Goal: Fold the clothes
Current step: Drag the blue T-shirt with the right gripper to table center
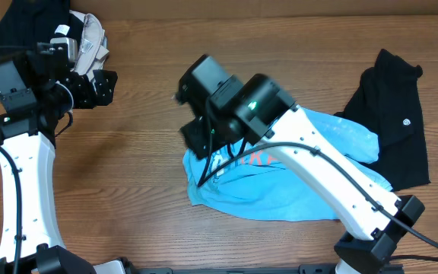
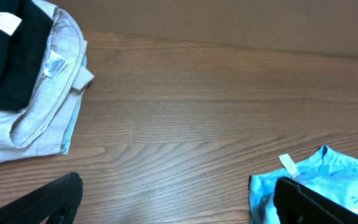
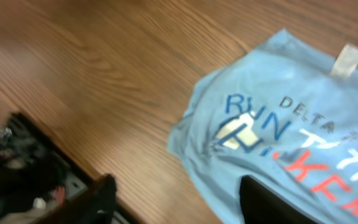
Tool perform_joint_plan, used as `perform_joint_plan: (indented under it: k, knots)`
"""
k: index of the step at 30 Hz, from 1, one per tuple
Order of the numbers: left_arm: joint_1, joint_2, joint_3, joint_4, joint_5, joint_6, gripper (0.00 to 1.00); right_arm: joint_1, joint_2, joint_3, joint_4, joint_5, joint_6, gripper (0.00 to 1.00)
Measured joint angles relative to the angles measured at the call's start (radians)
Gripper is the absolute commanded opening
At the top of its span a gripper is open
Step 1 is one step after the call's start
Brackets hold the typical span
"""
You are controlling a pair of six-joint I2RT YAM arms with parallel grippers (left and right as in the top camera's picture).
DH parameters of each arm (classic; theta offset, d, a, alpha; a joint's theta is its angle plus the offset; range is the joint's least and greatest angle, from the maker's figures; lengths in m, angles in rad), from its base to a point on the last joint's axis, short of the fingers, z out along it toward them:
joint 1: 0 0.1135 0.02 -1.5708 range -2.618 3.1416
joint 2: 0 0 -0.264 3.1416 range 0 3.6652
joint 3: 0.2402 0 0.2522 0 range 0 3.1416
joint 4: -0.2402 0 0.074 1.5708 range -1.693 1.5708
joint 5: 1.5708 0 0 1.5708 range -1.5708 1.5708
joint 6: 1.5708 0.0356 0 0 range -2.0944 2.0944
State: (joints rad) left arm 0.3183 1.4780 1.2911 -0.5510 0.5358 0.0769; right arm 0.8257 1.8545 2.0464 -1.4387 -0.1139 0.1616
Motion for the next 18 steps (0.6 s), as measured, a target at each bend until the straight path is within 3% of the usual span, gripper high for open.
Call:
perform_joint_plan:
  k: [5, 10, 18]
  knots:
    - [0.000, 0.000, 0.000, -0.011, -0.002, 0.000, 1.00, -0.129, 0.000, 0.000, -0.025, 0.076, 0.055, 0.77]
    - [-0.005, 0.000, 0.000, -0.047, -0.003, 0.002, 1.00, -0.459, 0.000, 0.000, -0.016, 0.118, 0.109, 0.86]
    - [-0.089, 0.009, 0.000, -0.071, -0.028, 0.035, 1.00, -0.975, 0.010, -0.079, 0.098, 0.064, 0.118, 0.87]
